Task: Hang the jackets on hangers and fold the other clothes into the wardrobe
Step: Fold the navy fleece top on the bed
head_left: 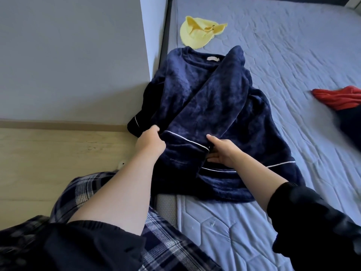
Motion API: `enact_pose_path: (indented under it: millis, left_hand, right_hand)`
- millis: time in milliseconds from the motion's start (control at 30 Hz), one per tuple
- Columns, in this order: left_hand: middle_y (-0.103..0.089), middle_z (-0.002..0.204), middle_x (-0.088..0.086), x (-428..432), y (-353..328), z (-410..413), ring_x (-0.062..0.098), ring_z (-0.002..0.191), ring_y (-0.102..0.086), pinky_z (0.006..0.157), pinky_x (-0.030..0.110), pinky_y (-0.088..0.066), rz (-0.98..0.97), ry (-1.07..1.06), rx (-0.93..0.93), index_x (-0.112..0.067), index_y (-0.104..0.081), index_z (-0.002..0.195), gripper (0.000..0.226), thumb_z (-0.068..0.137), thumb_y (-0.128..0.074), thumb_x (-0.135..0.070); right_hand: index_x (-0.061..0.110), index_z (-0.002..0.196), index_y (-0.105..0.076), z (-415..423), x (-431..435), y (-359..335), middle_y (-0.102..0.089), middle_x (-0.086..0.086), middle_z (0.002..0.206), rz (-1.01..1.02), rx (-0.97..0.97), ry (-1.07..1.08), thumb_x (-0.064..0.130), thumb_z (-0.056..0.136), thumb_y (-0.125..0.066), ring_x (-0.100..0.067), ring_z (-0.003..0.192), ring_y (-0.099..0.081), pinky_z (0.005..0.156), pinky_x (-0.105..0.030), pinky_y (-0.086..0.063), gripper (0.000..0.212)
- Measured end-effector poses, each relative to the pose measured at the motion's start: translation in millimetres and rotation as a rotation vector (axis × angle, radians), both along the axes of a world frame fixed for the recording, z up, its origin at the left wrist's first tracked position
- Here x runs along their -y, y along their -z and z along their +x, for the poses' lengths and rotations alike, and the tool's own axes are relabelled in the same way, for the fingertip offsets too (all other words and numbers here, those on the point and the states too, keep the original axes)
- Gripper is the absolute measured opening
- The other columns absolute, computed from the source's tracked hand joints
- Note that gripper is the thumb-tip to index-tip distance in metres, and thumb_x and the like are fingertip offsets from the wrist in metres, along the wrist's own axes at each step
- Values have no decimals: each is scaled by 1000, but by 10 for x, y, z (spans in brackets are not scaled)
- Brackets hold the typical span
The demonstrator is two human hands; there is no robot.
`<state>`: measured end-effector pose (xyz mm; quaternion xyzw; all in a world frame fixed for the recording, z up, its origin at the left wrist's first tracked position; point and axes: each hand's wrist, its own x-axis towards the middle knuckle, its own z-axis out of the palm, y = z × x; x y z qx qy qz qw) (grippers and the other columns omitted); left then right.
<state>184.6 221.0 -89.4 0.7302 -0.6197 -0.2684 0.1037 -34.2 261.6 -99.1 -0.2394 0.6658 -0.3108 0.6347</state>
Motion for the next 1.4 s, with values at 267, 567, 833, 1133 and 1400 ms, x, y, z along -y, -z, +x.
enact_pose_path:
  millis: [267,567,833,1133,1400]
  left_hand:
    - [10,161,-2,-125,157,-286,24,147,15,117,51,1,23,610,258,-32,-9,153,64,98,-35,-52]
    - [5,161,1,-120,141,-336,29,146,17,114,57,4,-23,582,382,-34,-18,150,62,95,-34,-57]
    - [0,161,5,115,103,-769,28,147,13,117,52,-1,-188,615,329,-24,-11,153,58,101,-30,-44]
    - [6,161,3,540,261,-1348,29,146,15,117,52,-2,-145,597,232,-27,-2,153,58,103,-25,-43]
    - [9,161,4,894,424,-1634,30,145,19,115,57,3,-226,621,242,-32,3,152,61,100,-20,-53]
  right_hand:
    - [-1,81,-62,-145,19,-1,-62,-12,59,-152,-506,37,44,95,-52,-22,45,-56,41,-26,-45,48]
    - [3,78,-60,-489,-41,-54,-64,-10,60,21,-636,-418,21,94,-54,-20,46,-57,44,-25,-49,24]
    - [9,86,-63,-588,239,-2,-67,-2,73,-221,-890,-159,19,85,-51,-24,68,-62,64,-33,-52,16]
    - [7,118,-59,-1140,1042,87,-63,-13,99,-194,-691,201,8,87,-40,-32,91,-63,84,-45,-54,36]
    - [20,114,-64,-1517,1747,8,-62,-6,89,-166,-642,85,-1,81,-34,-25,84,-56,74,-32,-48,49]
